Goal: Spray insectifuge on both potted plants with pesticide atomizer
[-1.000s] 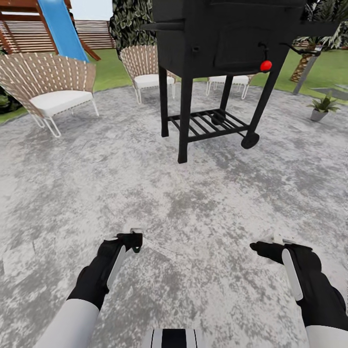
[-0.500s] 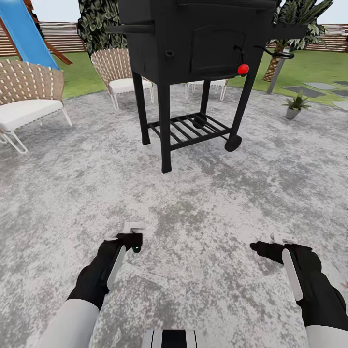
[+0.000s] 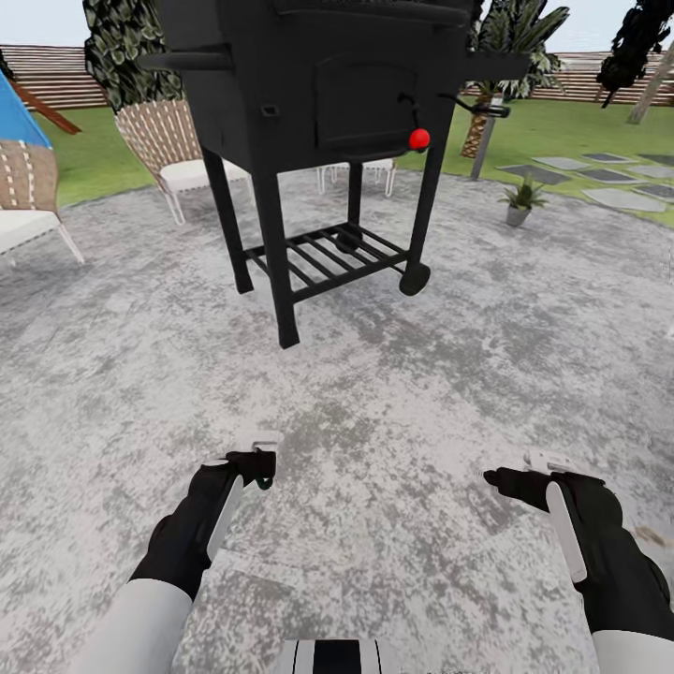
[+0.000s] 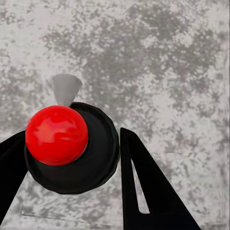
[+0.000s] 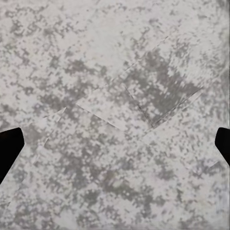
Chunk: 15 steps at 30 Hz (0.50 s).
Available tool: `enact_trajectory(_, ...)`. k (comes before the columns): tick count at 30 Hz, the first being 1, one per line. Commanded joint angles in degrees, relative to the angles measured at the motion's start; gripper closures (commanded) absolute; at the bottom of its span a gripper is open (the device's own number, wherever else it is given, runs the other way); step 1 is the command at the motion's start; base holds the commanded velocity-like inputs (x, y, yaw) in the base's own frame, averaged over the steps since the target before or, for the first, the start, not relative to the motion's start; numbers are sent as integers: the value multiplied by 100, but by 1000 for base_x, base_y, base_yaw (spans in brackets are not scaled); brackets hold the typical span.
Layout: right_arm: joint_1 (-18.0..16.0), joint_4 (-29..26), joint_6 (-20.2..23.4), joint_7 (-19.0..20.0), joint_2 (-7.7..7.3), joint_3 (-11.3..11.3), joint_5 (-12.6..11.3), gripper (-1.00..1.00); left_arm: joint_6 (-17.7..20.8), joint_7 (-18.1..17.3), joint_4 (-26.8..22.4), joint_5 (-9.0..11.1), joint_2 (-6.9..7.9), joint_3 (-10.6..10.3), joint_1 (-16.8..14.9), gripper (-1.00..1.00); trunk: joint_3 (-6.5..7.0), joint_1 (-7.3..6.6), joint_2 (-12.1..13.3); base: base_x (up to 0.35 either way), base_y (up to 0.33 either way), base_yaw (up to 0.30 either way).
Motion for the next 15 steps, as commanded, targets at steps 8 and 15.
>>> enact_trajectory(8, -3, -9, 24, 2, 0, -6, -23, -100, 29, 3, -8, 3, 0, -2, -1, 100, 20, -1, -2, 104, 63, -243)
enact_trajectory(15, -3, -5, 24, 2, 0, -6, -23, -100, 29, 3, -8, 4, 0, -2, -1, 100, 24, -1, -2, 302, 177, -41)
